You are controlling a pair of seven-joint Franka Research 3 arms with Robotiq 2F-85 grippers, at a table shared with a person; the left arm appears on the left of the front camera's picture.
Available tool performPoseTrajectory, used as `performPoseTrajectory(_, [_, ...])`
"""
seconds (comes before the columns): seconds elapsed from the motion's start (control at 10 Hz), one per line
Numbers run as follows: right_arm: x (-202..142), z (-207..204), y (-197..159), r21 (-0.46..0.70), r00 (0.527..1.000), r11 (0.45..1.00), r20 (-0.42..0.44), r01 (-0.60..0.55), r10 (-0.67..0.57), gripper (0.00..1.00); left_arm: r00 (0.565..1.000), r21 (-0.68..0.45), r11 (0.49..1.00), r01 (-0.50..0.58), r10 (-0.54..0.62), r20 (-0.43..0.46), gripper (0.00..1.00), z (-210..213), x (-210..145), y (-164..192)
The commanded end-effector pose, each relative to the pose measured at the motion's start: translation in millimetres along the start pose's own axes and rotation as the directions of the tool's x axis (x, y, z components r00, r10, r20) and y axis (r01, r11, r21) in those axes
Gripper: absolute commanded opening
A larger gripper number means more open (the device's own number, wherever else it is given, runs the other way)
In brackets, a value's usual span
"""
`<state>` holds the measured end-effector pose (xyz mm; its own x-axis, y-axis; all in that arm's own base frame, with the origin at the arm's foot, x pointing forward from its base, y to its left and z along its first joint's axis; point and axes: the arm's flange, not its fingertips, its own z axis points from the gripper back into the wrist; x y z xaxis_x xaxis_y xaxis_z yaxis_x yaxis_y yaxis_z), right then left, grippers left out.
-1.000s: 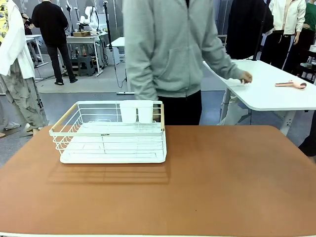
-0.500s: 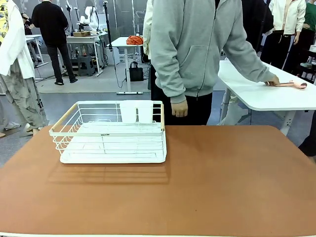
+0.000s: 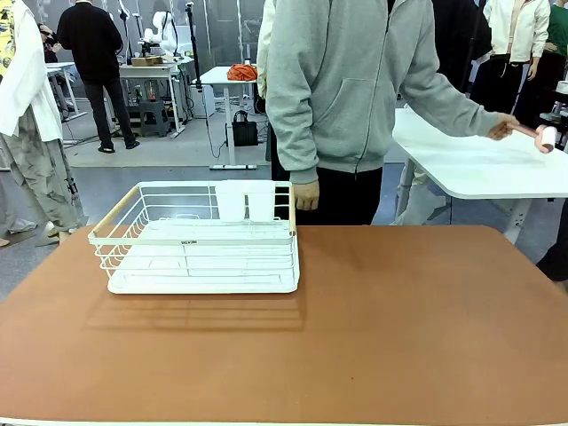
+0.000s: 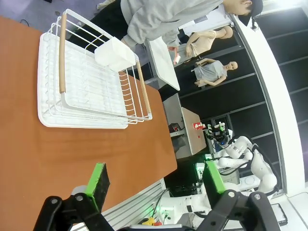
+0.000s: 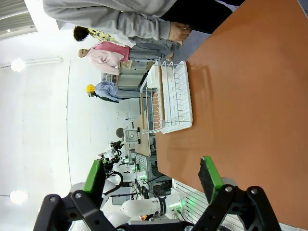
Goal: Clean the table.
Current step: Pick up the Lint Roller when the human hands it over.
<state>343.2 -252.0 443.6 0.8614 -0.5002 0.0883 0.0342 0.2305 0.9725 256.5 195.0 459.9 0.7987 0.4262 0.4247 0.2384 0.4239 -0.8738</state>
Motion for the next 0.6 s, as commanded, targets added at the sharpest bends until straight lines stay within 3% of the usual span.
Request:
performPoseTrajectory(0.0, [-3.7, -0.7, 2.3, 0.011, 1.000, 1.000, 0.002, -0.008, 0.008, 1.00, 1.000, -0.023, 1.000, 0.022, -0.022, 0.009, 1.00, 2.5, 3.8, -0.1])
performPoseTrajectory(0.5, [-3.7, -0.7, 2.3, 0.011, 1.000, 1.000, 0.002, -0.008, 0.008, 1.00, 1.000, -0.023, 1.000, 0.022, -0.022, 0.009, 1.00, 2.5, 3.8, -0.1])
